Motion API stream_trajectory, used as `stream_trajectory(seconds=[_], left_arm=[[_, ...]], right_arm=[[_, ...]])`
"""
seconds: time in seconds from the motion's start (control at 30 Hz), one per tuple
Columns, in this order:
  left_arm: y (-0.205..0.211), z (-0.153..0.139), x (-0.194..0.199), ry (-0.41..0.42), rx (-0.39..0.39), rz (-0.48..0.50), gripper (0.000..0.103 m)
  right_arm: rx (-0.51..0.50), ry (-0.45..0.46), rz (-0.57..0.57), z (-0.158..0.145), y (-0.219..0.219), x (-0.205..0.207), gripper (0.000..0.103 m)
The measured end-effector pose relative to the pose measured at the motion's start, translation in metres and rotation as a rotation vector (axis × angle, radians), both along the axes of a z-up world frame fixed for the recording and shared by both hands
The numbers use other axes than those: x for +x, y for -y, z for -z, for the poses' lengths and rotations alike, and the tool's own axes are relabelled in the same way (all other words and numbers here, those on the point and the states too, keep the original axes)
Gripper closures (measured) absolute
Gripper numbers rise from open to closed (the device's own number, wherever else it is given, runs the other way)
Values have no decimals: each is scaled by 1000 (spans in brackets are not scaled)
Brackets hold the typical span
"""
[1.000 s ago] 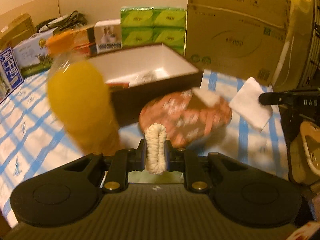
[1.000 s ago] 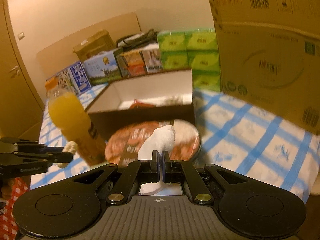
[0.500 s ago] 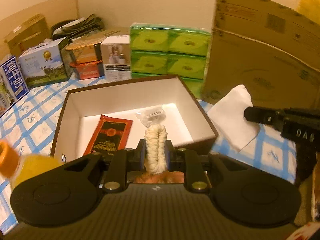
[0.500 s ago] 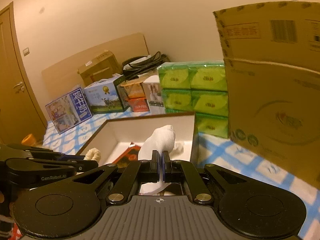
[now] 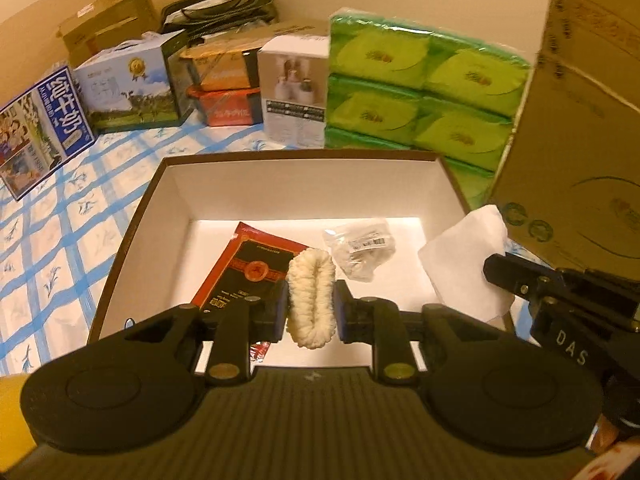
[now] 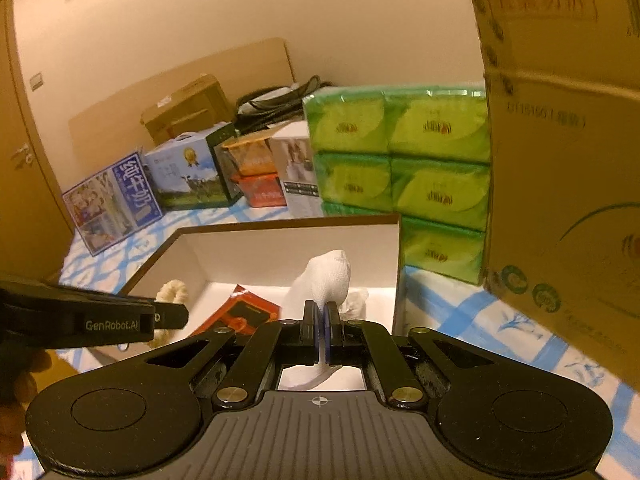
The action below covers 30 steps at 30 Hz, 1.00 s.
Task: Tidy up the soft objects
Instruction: 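Lift the white cloth and hair tie toward the brown box with both tools, then open the left tool to drop the hair tie while the right tool drops the white cloth into the box, then move both tools back from the box to the pile of soft items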
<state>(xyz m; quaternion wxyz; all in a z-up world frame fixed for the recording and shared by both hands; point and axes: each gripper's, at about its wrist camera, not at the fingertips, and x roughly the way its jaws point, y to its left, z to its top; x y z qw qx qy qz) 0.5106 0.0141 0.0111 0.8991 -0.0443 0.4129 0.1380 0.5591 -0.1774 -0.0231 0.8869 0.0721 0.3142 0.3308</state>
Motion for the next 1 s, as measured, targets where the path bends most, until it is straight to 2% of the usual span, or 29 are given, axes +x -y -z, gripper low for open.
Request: stream_trajectory(seconds=[0.07,0.2,0.23,0.3,0.33,0.37,0.7,1.0], left_arm=[[-3,4,6,-4,4,-31,77],[-12,11,17,-18,-12,-63,64],[-14,13,18,-22,-13,-70,61],[-16,16,19,-25,-21,-80,57],[-16,17,19,-27,-24,-80,53],[-17,18,19,-31,-22,-80,53],[-14,21,14,-42,-32,-59,51],[-11,9,5,-25,-42,-37,51]], right_arm=[[19,-17,16,5,-1,8,100],[46,-46,24,11,-3,19,99],[53,-58,24,12,-3,23,94],[72,-87,16,16,-3,27,75],[82,-97,19,17,-2,28,59],[89,-98,26,18,-1,28,53],[73,-81,36,14,9,19,52],[89,-69,61,3,22,8,52]])
